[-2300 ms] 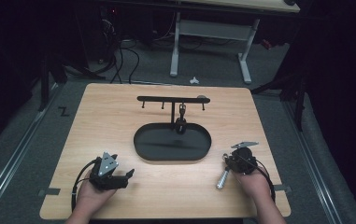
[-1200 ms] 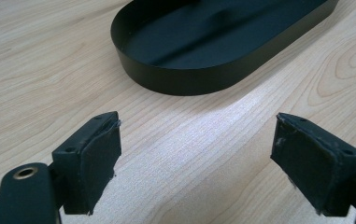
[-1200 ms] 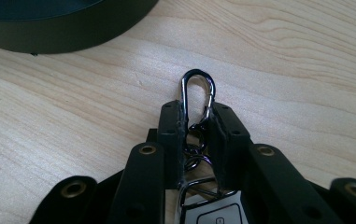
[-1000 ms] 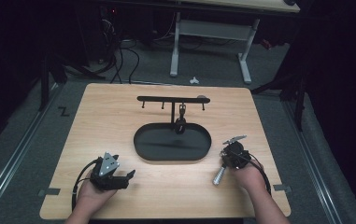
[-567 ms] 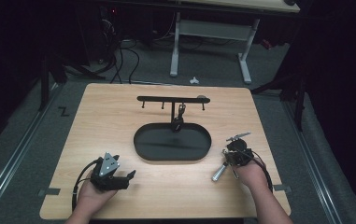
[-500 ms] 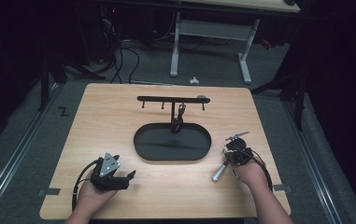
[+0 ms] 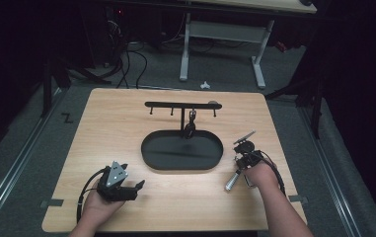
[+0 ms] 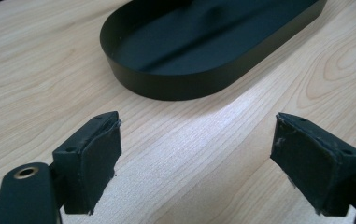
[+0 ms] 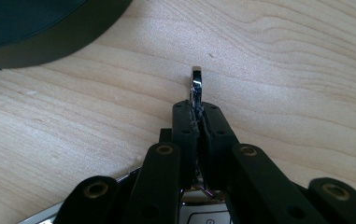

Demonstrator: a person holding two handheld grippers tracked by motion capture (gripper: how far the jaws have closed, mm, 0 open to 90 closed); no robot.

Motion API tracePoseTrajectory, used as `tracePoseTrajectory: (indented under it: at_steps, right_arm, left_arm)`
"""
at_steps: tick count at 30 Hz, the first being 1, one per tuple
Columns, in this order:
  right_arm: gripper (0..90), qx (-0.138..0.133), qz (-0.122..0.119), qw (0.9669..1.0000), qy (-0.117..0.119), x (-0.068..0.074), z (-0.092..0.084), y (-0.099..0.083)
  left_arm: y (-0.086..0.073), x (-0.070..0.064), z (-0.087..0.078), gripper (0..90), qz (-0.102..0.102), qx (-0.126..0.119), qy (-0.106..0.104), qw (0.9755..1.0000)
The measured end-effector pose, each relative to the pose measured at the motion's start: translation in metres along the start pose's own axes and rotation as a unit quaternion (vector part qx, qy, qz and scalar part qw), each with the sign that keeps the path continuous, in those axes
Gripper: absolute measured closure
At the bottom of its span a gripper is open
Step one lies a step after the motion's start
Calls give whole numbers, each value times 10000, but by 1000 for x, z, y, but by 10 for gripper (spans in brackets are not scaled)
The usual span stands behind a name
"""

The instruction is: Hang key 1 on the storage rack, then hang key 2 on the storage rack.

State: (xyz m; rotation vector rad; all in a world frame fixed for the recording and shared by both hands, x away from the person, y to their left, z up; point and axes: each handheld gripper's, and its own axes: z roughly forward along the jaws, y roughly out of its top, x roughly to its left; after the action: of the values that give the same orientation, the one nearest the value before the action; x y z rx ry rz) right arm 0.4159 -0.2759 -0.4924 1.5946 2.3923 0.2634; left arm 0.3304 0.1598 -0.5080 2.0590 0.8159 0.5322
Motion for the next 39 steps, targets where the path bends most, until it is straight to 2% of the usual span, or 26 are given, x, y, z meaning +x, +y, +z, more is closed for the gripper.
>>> tracePoseTrajectory:
  at_steps: [3,6,7,10,15,18,21,26,32,35,39]
  right_arm:
    - [862,-16,-111,9998,-142,3,0,-1]
    - [863,-19,-69,10000,20,4,-2,-2]
    - [863,-51,-119,9999,66,3,-3,-3]
    - [863,-177,-73,9994,290,4,-9,-7]
    - [862,-354,-201,9981,464,8,-27,-12]
    - [862,-493,-113,9969,599,7,-38,-14]
    - [862,-630,-108,9964,560,5,-47,-16]
    - [862,-827,43,9942,684,0,-61,-20]
    - [862,-1126,68,9915,651,-5,-86,-18]
    - [862,-1239,32,9902,642,-5,-96,-17]
    - [862,-1343,-1,9887,663,-3,-104,-13]
  left_arm:
    - [0,-1,0,166,-8,-13,0,10000]
    - [0,-1,0,165,22,5,3,10000]
    - [0,-1,1,165,29,14,5,10000]
    - [0,-2,3,165,23,36,13,10000]
    - [-2,-1,2,165,-46,-36,-23,10000]
    - [-2,0,2,165,-104,-91,-29,9999]
    - [-1,0,3,165,-6,-58,-46,10000]
    - [0,0,4,165,-2,-63,-61,10000]
    - [2,-3,6,165,4,-77,-94,9999]
    - [1,-6,6,163,99,-46,-90,9999]
    - [0,-2,5,157,-20,-99,-42,9999]
